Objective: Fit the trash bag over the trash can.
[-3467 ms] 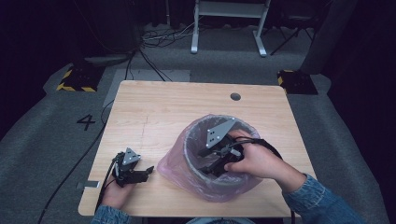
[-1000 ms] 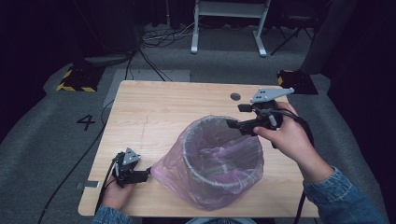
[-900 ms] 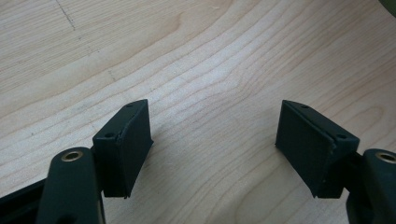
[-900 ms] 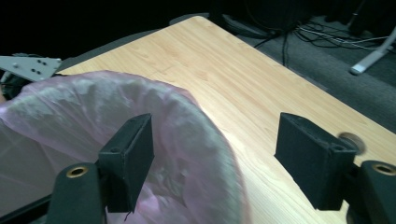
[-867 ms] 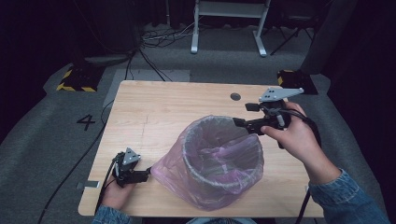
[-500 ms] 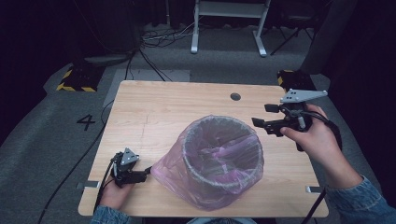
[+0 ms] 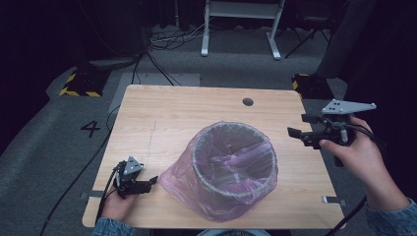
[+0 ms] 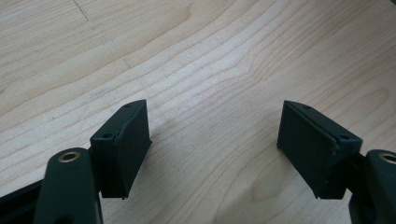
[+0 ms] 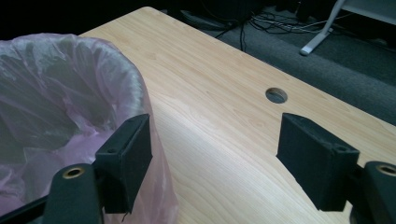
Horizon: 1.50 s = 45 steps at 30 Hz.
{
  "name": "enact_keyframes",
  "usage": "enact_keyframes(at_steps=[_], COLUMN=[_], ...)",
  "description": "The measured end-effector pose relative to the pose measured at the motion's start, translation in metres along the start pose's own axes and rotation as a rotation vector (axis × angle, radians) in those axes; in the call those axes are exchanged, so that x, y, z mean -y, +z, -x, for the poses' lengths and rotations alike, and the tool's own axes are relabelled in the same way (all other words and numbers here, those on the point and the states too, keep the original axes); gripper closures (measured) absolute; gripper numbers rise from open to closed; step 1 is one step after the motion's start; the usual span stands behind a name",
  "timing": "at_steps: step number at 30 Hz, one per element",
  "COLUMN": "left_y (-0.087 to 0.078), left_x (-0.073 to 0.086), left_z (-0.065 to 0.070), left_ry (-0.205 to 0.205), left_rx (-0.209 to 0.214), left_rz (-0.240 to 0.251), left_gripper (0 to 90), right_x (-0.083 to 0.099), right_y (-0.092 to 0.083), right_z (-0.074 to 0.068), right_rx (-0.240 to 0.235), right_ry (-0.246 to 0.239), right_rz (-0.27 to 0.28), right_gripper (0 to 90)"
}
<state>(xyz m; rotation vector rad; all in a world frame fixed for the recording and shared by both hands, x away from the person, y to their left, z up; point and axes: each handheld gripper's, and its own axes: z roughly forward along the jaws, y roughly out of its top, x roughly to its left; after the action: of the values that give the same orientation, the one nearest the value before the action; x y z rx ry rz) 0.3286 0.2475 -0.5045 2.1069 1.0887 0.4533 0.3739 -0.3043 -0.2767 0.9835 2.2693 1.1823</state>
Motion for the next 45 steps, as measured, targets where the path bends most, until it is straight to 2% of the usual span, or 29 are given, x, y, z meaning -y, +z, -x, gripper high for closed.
enact_keyframes(at_steps=[5,9,13,17,23,28,33,37,41,45], left_y=[-0.002,-0.009,-0.011,-0.011,-0.011,-0.011,-0.011,-0.011,-0.011,-0.011], left_x=[0.002,0.008,0.011,0.011,0.01,0.011,0.01,0.01,0.01,0.01], left_z=[0.0,-0.004,-0.005,-0.005,-0.005,-0.005,-0.005,-0.005,-0.005,-0.005], left_ry=[0.001,-0.01,-0.013,-0.013,-0.011,-0.013,-0.014,-0.014,-0.014,-0.014], left_rx=[-0.008,-0.017,-0.018,-0.018,-0.017,-0.017,-0.019,-0.019,-0.019,-0.019], left_rz=[-0.001,-0.001,-0.001,-0.001,-0.002,-0.002,-0.002,-0.002,-0.002,-0.002], left_gripper=[25.0,25.0,24.9,24.9,24.7,24.7,24.7,24.7,24.7,24.7], right_x=[0.011,0.022,0.033,0.047,0.07,0.096,0.121,0.138,0.155,0.173], right_y=[-0.013,-0.019,-0.022,-0.021,-0.013,0.003,0.016,0.022,0.028,0.036], right_z=[0.005,0.004,0.001,0.003,0.009,0.013,0.018,0.021,0.023,0.021], right_rx=[0.017,0.016,0.015,0.015,0.011,0.011,0.024,0.067,0.073,0.137], right_ry=[0.01,0.001,-0.003,0.016,0.063,0.092,0.123,0.12,0.147,0.101], right_rz=[-0.004,-0.025,-0.044,-0.058,-0.083,-0.127,-0.127,-0.138,-0.141,-0.171], right_gripper=[25.7,25.7,25.6,25.1,24.8,24.7,24.7,24.8,24.8,24.7])
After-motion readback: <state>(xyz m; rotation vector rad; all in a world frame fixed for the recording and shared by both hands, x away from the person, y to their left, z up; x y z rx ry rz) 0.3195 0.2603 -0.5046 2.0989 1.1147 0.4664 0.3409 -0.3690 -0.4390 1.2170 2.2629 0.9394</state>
